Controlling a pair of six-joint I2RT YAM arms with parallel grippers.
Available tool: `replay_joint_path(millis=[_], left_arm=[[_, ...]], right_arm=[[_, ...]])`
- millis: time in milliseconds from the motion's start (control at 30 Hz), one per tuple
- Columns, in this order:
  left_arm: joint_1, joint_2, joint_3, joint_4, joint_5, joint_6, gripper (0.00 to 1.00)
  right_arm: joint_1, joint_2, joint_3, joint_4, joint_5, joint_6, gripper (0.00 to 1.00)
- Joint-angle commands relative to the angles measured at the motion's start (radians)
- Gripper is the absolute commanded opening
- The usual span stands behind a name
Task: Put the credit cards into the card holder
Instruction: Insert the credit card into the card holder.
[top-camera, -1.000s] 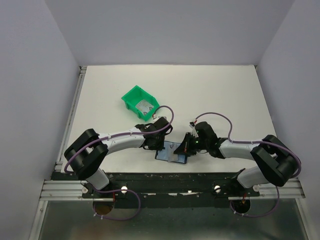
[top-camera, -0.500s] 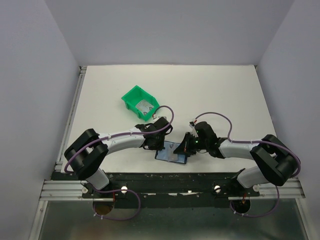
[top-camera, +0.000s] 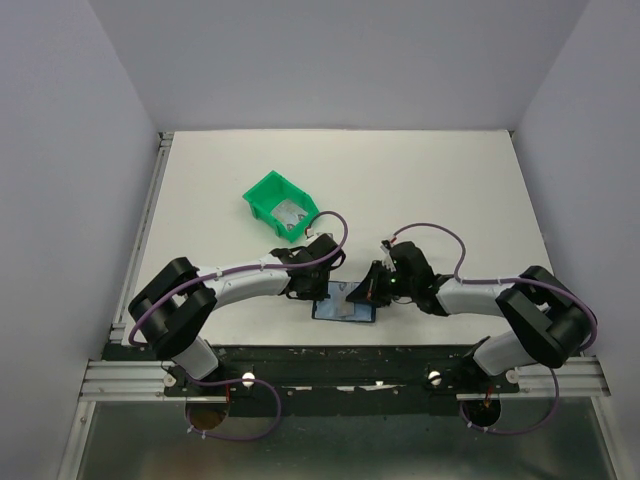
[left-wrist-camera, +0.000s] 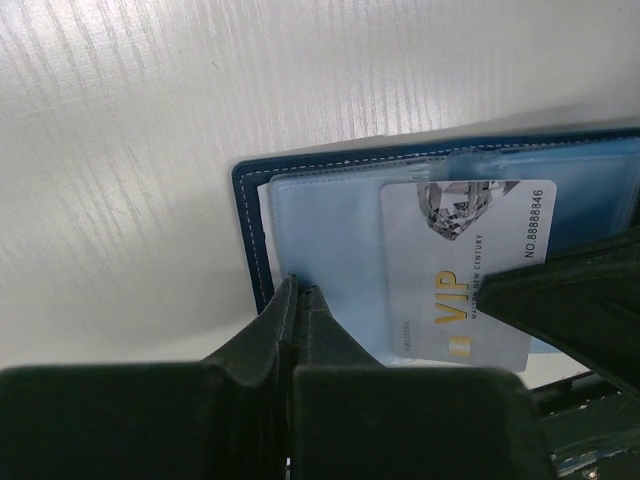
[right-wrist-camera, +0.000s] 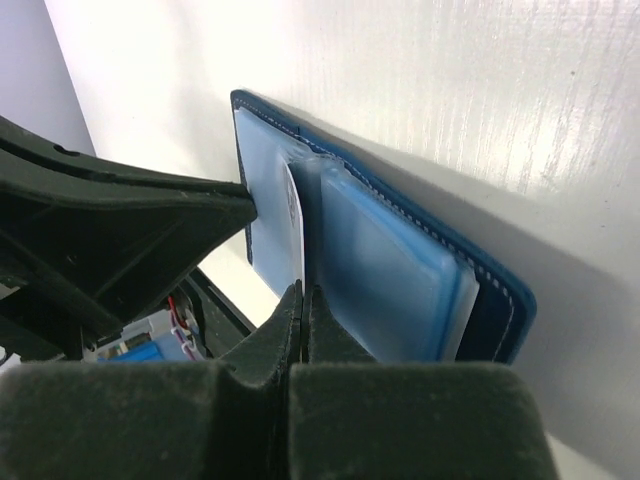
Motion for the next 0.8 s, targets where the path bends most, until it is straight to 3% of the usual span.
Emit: replay_joint_path(millis=[0, 267, 567, 767], left_arm=[[-0.005, 0.045, -0.024, -0.033, 0.023, 0.002, 0.00], [-0.005, 0.047, -0.022, -0.031, 0.025, 0.002, 0.00], [-0.005, 0.047, -0.020, -0.027, 0.026, 0.006, 0.00], [-0.006, 0.047, -0.022, -0.027, 0.022, 0.007, 0.00]], right_arm=[[-0.011, 0.005, -0.008, 0.032, 0.111, 0.014, 0.00], [-0.011, 0.063, 0.018, 0.075, 0.037, 0.003, 0.00], [-0.009, 0.204, 0.042, 0.270, -0.142, 0.025, 0.00], [-0.009, 0.194, 0.078, 0.203, -0.191, -0.032, 0.01]])
